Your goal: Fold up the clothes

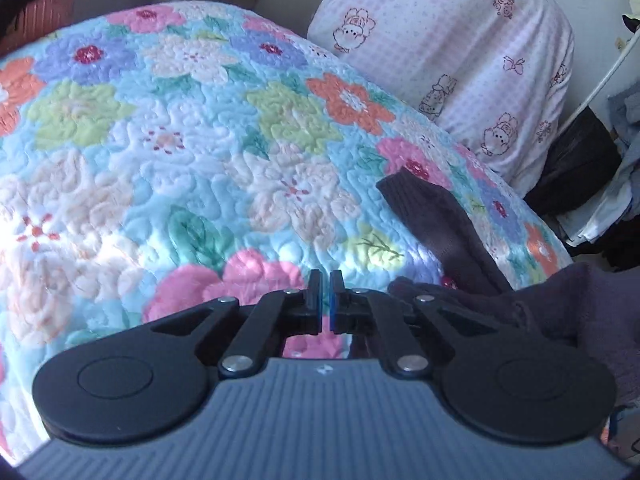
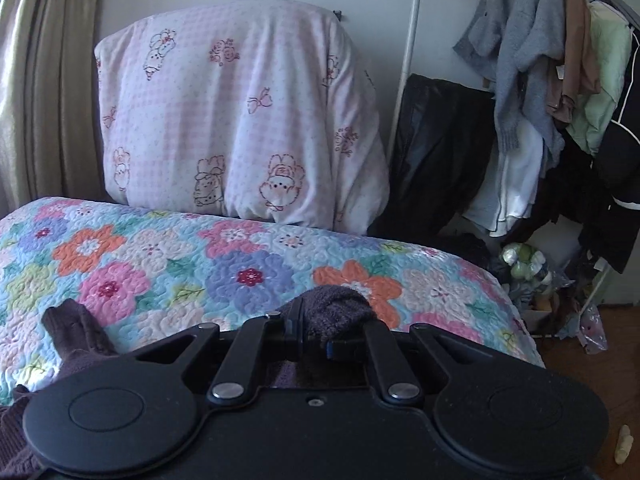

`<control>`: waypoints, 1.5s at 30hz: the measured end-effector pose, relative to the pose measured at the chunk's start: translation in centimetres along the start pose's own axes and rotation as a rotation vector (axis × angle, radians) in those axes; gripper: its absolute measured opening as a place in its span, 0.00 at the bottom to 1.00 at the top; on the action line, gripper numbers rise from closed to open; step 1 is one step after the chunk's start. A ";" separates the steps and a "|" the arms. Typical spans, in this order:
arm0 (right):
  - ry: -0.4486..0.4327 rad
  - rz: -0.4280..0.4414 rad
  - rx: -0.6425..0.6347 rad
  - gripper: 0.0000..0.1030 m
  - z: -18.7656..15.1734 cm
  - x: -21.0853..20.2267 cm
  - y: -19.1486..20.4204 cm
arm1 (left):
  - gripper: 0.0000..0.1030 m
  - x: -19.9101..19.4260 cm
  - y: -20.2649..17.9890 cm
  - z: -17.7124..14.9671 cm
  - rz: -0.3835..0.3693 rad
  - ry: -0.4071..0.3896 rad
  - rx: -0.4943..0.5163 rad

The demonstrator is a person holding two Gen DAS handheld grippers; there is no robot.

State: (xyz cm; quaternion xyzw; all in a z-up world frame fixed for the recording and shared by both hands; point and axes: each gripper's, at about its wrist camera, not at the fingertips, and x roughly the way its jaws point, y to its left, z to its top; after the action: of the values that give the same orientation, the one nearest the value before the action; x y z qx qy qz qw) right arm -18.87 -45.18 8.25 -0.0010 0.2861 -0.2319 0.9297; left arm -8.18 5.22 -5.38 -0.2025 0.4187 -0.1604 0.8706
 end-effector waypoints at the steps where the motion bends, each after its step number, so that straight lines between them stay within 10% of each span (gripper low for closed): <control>1: 0.004 -0.016 0.004 0.09 0.0 0.9 -0.4 | 0.03 0.3 -0.3 -0.2 -0.002 0.010 0.011; 7: 0.296 0.063 0.128 0.16 -1.1 6.9 -2.7 | 0.37 2.3 -2.6 -1.7 -0.006 0.079 0.104; 11: 0.287 0.045 0.145 0.53 -2.4 4.6 -2.8 | 0.47 3.2 -3.4 -2.3 -0.087 0.110 0.108; 19: 0.315 0.352 -0.018 0.60 -3.5 0.4 2.5 | 0.67 5.0 -4.7 -3.9 -0.266 0.155 0.040; 24: 0.410 0.509 -0.059 0.85 -6.6 0.9 8.5 | 0.92 7.1 -6.0 -5.0 -0.197 0.237 0.089; 28: 0.462 0.498 -0.108 0.86 -9.3 2.7 11.6 | 0.87 8.4 -6.4 -6.9 -0.130 0.248 0.081; 31: 0.451 0.377 -0.183 0.85 -11.1 3.9 12.2 | 0.41 7.4 -7.7 -6.9 -0.107 0.193 0.139; 35: 0.336 0.301 -0.186 0.82 -10.6 4.3 10.3 | 0.32 5.7 -8.9 -6.4 -0.021 0.085 0.217; 38: 0.280 0.244 -0.178 0.58 -9.3 4.6 8.5 | 0.30 4.6 -8.8 -5.7 0.043 0.013 0.250; 40: 0.247 0.209 -0.181 0.21 -8.5 4.9 7.4 | 0.28 4.1 -8.2 -5.2 0.050 -0.007 0.233; 45: 0.146 0.103 -0.253 0.14 -6.9 4.4 6.6 | 0.23 1.5 -7.6 -4.1 0.222 -0.165 0.253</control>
State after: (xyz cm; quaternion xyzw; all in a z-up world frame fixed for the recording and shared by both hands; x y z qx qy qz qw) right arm -16.50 -40.29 -0.73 -0.0868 0.3797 -0.1455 0.9095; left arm -11.36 -2.88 -5.01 -0.0564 0.3422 -0.0976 0.9328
